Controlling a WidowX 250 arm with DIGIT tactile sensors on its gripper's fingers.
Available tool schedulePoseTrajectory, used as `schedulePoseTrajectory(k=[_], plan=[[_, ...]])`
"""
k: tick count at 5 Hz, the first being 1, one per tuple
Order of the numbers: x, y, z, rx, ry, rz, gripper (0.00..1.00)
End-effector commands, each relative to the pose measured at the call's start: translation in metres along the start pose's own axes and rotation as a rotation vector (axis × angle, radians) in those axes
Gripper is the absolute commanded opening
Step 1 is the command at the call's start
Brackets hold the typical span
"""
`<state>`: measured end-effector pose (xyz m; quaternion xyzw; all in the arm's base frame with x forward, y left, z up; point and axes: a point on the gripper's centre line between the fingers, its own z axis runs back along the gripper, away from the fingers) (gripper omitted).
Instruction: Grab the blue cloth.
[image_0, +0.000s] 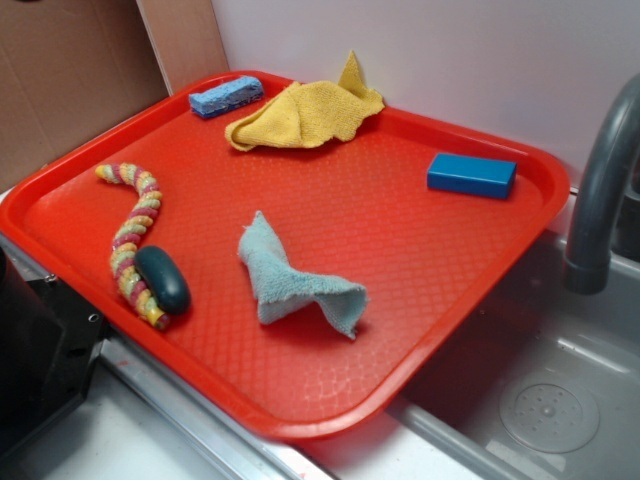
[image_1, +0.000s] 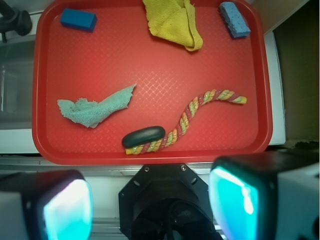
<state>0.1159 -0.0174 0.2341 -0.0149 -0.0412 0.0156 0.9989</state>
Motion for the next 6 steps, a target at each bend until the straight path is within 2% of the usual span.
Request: schedulePoseTrajectory(k=[1,2,3,6], plan=[[0.000,0.000,0.000,0.000,0.000,0.000,1.00],[0.007,-0.049,-0.052,-0.020,0.008,-0.249,1.00],[0.009,-0.074,-0.107,0.010,0.114,-0.501,1.00],[0.009,-0.074,-0.107,0.010,0.114,-0.501,1.00]])
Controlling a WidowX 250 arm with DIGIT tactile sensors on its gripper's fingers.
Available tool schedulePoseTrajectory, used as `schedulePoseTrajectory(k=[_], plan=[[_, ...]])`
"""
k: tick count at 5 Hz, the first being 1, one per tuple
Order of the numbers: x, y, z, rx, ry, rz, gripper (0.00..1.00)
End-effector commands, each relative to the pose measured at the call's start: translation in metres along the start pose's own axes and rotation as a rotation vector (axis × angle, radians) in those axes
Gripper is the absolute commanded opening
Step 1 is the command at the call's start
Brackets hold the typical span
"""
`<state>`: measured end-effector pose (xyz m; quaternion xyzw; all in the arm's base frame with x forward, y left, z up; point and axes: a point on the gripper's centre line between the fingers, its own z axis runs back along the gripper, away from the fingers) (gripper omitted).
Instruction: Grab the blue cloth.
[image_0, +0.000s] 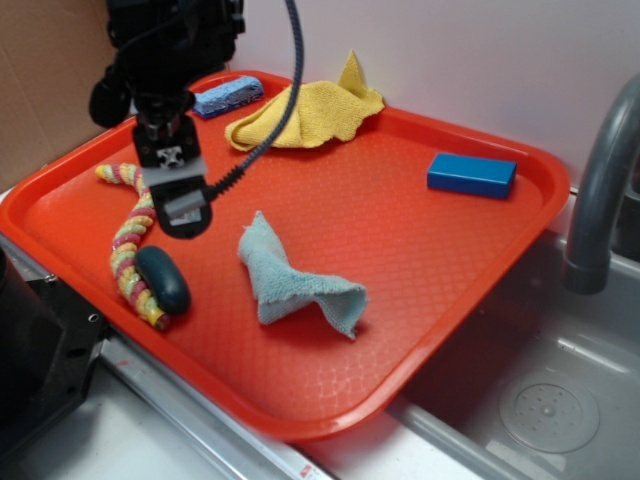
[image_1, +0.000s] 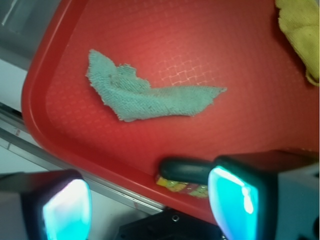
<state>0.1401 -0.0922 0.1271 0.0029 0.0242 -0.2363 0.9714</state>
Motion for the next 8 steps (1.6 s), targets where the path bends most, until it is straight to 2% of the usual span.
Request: schedulePoseTrajectory(k=[1,2,3,4,5,6,7,8], plan=[[0.015,0.000,-0.030,0.012,-0.147,-0.246,1.00],[0.022,-0.017,-0.059,0.032,-0.149,-0.497,1.00],[0.031,-0.025,-0.089,0.013,-0.110,-0.600,1.00],[0.049,-0.024,-0.097,-0.001,-0.085,-0.625,0.83],[0.053,-0.025,-0.094,0.004,-0.077,-0.602,0.00],[0.035,-0.016,-0.059,0.025,-0.006,-0.427,0.00],[0.002,-0.003,-0.011,0.067,-0.031,-0.175,0.00],[-0.025,0.011,0.037,0.054,-0.043,0.075,0.00]])
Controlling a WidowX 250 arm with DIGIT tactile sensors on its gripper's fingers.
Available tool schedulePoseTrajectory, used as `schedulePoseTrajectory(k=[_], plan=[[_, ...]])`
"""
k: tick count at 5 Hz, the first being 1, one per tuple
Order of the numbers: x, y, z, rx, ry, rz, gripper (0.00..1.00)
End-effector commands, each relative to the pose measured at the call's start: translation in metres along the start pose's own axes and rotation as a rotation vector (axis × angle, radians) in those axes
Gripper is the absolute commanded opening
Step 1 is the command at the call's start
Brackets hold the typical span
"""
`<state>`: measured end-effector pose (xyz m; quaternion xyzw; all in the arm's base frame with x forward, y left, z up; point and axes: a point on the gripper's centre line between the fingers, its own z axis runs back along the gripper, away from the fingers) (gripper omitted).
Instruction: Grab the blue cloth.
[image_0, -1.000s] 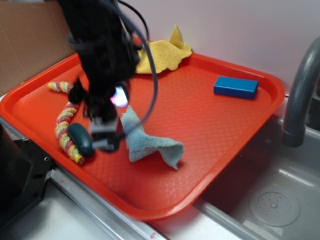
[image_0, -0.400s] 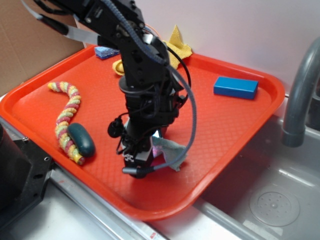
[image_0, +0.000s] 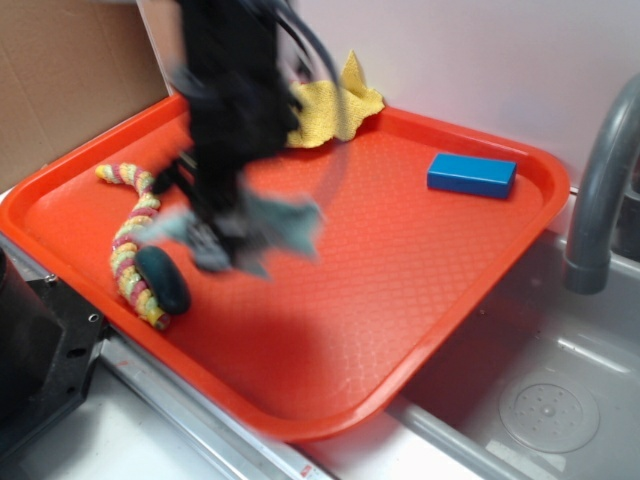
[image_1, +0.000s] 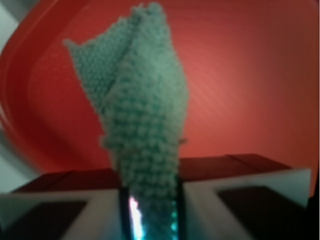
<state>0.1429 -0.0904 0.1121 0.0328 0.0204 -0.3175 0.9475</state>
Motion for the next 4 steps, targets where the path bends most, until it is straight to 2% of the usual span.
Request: schedulePoseTrajectory(k=[1,2,3,4], plan=[[-0.037,0.016,0.081,-0.027,0.012,0.491,0.00],[-0.045,0.035,0.091,-0.014,-0.043,0.649,0.00],[-0.043,0.052,0.095,0.052,-0.053,0.733,0.00],[-0.043,0.057,0.096,0.112,-0.075,0.792,0.00]])
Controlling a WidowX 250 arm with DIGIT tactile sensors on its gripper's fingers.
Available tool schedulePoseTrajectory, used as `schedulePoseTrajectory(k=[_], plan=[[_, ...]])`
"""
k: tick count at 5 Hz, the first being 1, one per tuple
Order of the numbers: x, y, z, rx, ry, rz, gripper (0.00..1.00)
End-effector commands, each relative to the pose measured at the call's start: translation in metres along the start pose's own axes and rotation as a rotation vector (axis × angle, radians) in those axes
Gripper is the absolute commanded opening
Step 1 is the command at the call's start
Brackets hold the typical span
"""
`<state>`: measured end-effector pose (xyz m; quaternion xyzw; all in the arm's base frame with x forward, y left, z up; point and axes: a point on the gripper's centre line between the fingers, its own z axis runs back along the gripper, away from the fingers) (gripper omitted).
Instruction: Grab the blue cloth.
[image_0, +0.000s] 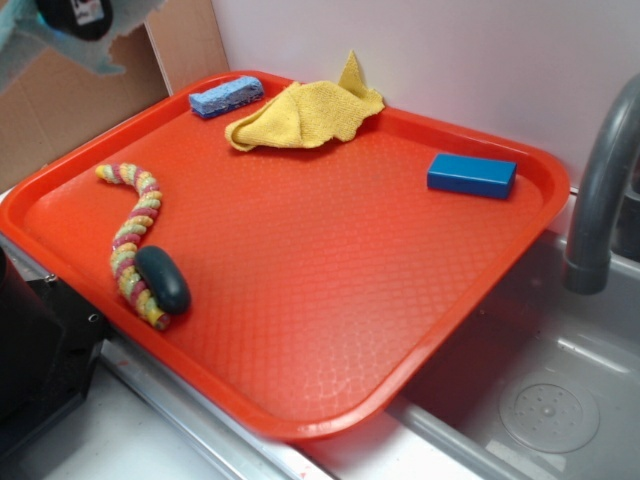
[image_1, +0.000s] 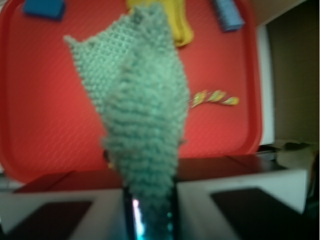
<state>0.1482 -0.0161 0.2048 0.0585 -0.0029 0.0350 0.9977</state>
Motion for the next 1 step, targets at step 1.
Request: schedulePoseTrajectory(k=[1], plan=[[-0.0038,-0.0090,0.0100,0.037,-0.083,0.076,1.00]])
